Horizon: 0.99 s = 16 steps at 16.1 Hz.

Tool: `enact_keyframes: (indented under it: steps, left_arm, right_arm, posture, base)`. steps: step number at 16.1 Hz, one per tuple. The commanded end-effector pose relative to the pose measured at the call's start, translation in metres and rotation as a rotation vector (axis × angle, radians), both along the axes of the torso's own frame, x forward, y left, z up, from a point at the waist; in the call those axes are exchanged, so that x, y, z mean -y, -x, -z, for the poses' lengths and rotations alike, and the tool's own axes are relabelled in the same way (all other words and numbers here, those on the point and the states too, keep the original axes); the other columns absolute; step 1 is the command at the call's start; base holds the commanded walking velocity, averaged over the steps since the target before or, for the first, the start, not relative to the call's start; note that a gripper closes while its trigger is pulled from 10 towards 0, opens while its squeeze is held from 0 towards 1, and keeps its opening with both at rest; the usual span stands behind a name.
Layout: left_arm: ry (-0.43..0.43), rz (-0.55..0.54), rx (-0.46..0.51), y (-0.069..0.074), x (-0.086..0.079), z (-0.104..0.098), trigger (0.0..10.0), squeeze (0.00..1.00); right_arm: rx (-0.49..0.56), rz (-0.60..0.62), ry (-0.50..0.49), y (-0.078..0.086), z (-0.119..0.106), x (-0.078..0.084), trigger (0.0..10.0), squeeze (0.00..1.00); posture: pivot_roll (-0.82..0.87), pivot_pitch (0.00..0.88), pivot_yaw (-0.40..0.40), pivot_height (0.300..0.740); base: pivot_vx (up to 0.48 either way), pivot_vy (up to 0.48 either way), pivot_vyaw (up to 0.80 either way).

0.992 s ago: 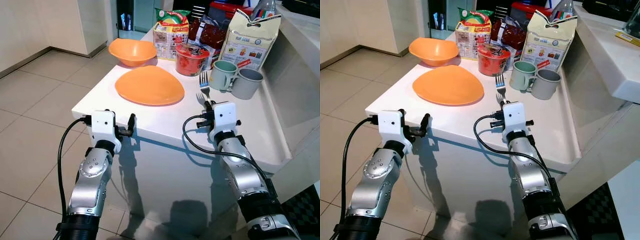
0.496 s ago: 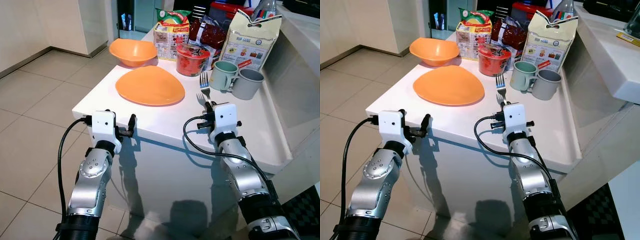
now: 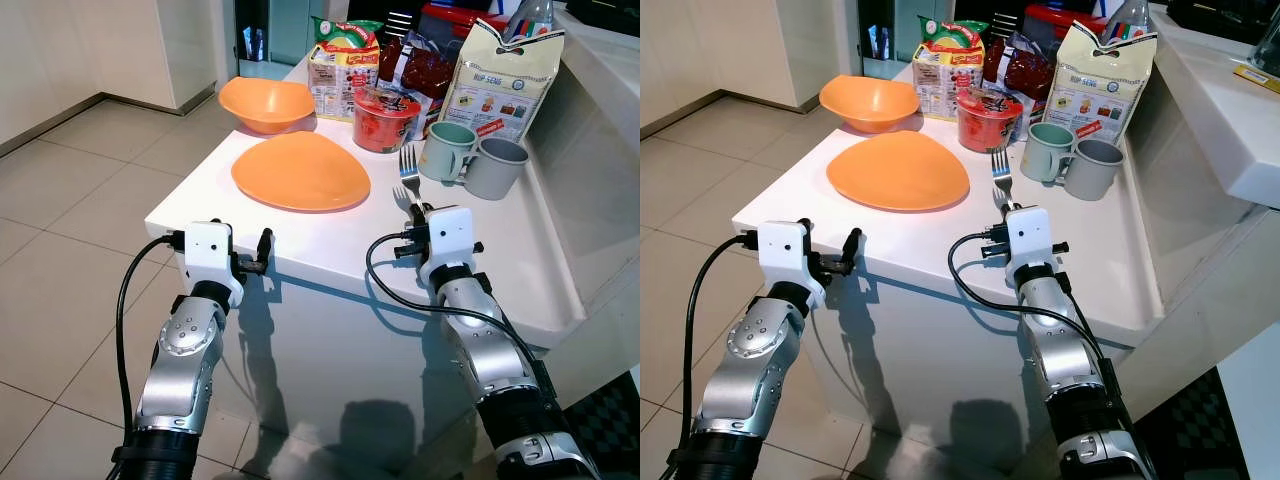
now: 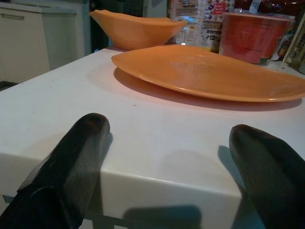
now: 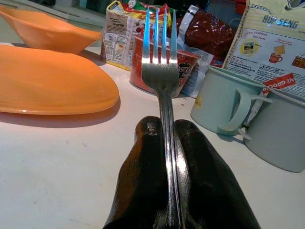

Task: Setting the table

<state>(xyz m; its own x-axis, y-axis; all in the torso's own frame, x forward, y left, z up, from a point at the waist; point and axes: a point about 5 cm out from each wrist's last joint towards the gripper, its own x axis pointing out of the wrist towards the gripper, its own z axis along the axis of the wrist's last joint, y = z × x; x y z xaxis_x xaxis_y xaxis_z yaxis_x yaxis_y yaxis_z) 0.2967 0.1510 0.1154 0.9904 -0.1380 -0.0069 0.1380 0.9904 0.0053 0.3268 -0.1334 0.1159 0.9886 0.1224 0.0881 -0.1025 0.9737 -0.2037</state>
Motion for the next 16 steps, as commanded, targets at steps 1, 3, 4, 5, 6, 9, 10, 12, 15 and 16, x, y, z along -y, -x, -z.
enact_keyframes:
  steps: [1, 3, 4, 5, 6, 9, 10, 12, 15, 16]
  left_arm:
    - [-0.010, 0.050, -0.022, 0.000, 0.012, 0.003, 10.0, 0.00]
    - [0.052, 0.046, -0.022, 0.007, 0.007, 0.003, 10.0, 0.00]
    - [0.052, 0.047, -0.023, 0.011, 0.004, 0.004, 10.0, 0.00]
    - [0.045, 0.041, -0.037, 0.021, -0.005, 0.010, 10.0, 0.00]
    - [0.037, 0.032, -0.054, 0.027, -0.011, 0.016, 10.0, 0.00]
    - [0.005, 0.040, -0.029, 0.025, -0.009, 0.013, 10.0, 0.00]
    - [0.005, 0.043, -0.022, 0.024, -0.008, 0.011, 10.0, 0.00]
    - [0.005, 0.046, -0.018, 0.024, -0.007, 0.009, 10.0, 0.00]
    - [0.015, 0.054, -0.013, 0.023, -0.004, 0.008, 10.0, 0.00]
    - [0.016, 0.054, -0.015, 0.024, -0.004, 0.009, 10.0, 0.00]
  right_arm:
    - [-0.053, 0.022, 0.008, 0.003, 0.012, 0.006, 10.0, 0.00]
    - [-0.057, 0.019, 0.011, 0.007, 0.014, 0.007, 10.0, 0.00]
    - [-0.056, 0.019, 0.013, 0.007, 0.014, 0.008, 10.0, 0.00]
    - [-0.054, 0.029, 0.016, 0.007, 0.013, 0.012, 10.0, 0.00]
    - [-0.056, 0.037, 0.018, 0.007, 0.013, 0.015, 10.0, 0.00]
    - [-0.057, 0.019, 0.024, 0.006, 0.013, 0.010, 10.0, 0.00]
    - [-0.057, 0.017, 0.023, 0.006, 0.013, 0.009, 10.0, 0.00]
    - [-0.057, 0.018, 0.021, 0.006, 0.013, 0.008, 10.0, 0.00]
    - [-0.059, -0.007, -0.026, 0.012, 0.012, 0.011, 10.0, 0.00]
    - [-0.060, -0.025, -0.043, 0.017, 0.012, 0.015, 10.0, 0.00]
  posture:
    - [0.12, 0.000, -0.067, 0.740]
    - [0.12, 0.000, -0.066, 0.740]
    - [0.11, 0.000, -0.065, 0.740]
    - [0.12, 0.000, -0.065, 0.740]
    - [0.12, 0.000, -0.070, 0.740]
    - [0.13, 0.000, -0.075, 0.740]
    - [0.13, 0.000, -0.075, 0.740]
    - [0.13, 0.000, -0.073, 0.740]
    - [0.12, 0.000, -0.075, 0.740]
    - [0.12, 0.000, -0.077, 0.740]
  base:
    - [0.000, 0.000, 0.00]
    - [0.000, 0.000, 0.00]
    - [0.000, 0.000, 0.00]
    - [0.000, 0.000, 0.00]
    - [0.000, 0.000, 0.00]
    - [0.000, 0.000, 0.00]
    - [0.000, 0.000, 0.00]
    - [-0.291, 0.000, 0.00]
    - [-0.097, 0.000, 0.00]
    - [0.000, 0.000, 0.00]
